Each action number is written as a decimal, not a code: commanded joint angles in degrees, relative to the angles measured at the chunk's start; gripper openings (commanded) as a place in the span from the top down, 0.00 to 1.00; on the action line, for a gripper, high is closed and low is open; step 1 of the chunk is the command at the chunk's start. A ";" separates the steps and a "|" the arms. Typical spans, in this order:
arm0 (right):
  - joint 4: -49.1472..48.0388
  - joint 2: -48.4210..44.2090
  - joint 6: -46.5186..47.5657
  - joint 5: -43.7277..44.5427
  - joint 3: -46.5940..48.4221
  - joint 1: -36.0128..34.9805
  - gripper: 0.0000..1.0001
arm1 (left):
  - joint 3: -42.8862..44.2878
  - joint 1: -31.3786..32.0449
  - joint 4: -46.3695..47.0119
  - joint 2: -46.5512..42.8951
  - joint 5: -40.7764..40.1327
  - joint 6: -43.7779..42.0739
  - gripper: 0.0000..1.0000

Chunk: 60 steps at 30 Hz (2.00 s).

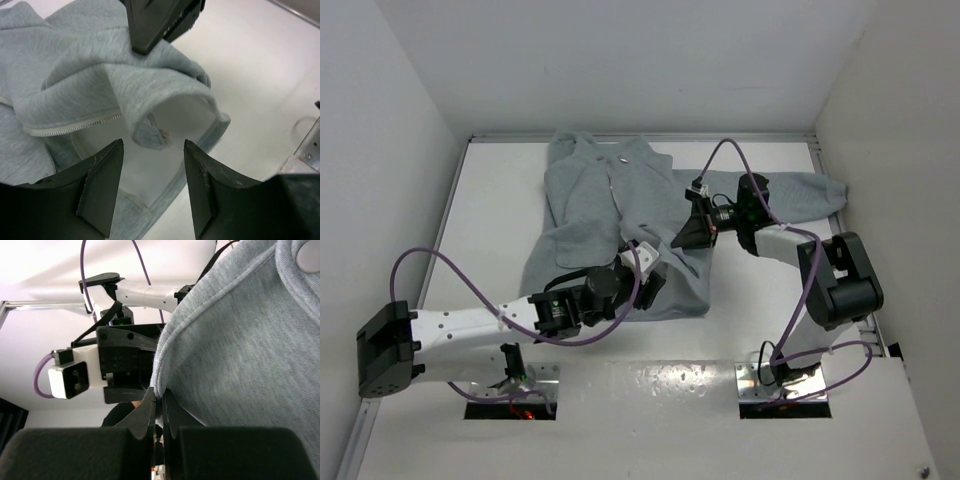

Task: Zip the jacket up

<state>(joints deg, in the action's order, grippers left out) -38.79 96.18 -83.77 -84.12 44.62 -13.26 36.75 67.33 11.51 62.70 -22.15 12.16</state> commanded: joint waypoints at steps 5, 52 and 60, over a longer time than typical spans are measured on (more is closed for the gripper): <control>-7.63 -0.64 -4.22 -3.69 -0.94 -0.89 1.00 | 3.85 -3.43 4.66 3.91 1.32 2.16 0.49; 105.39 -20.43 71.27 36.45 17.59 10.36 0.01 | -4.15 12.83 18.11 6.74 -9.40 -61.73 1.00; 105.07 -25.95 72.34 34.81 13.84 4.13 0.05 | -9.33 13.53 25.30 8.31 -8.26 -74.90 1.00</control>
<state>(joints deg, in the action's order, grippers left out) 59.92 73.67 -17.23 -51.33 61.65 -5.56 29.02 79.61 30.28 69.87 -30.85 -55.72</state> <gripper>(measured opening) 0.960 0.028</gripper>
